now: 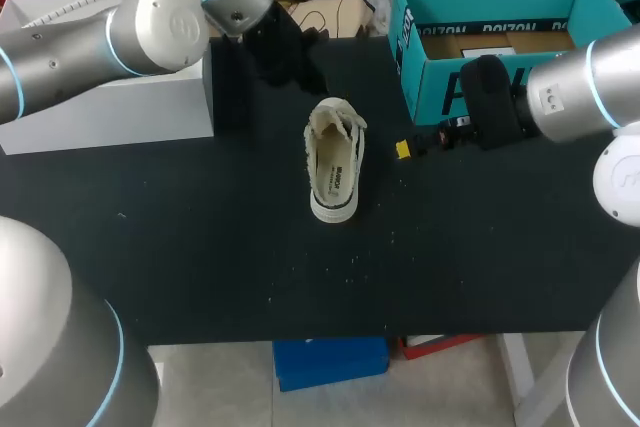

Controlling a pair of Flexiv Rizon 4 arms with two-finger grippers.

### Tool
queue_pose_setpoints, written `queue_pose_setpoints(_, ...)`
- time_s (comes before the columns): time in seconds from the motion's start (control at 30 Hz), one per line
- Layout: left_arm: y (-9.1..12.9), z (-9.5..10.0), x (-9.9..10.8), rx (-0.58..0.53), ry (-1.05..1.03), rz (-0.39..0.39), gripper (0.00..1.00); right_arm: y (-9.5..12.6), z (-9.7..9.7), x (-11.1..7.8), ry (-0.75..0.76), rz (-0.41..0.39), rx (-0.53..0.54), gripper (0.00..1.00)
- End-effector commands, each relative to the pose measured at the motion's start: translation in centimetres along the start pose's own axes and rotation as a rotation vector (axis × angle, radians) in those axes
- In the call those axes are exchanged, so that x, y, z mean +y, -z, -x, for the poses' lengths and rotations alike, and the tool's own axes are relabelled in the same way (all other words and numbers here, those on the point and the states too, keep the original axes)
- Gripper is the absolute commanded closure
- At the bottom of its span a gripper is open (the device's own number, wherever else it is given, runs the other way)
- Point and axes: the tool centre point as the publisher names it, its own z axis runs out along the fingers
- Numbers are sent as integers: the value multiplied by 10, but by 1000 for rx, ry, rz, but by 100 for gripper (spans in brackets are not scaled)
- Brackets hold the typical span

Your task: Take the shoe out of the shoebox, open the shoe tongue, remove and reinsert the insole, then place the shoe into the shoebox

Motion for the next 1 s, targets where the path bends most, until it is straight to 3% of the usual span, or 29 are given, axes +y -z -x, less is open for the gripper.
queue_pose_setpoints(0.03,4,-3,-9,8,-2,55,100,-1,-1,1,-1,-2,-4,0)
queue_pose_setpoints(0.43,-15,-14,-19,81,-6,32,100,-1,-1,1,-1,-2,-4,0)
queue_pose_setpoints(0.73,-23,-22,-35,65,30,-11,100,-1,-1,1,-1,-2,-4,0)
queue_pose_setpoints(1.0,-46,-27,-51,62,43,-67,100,-1,-1,1,-1,-2,-4,0)
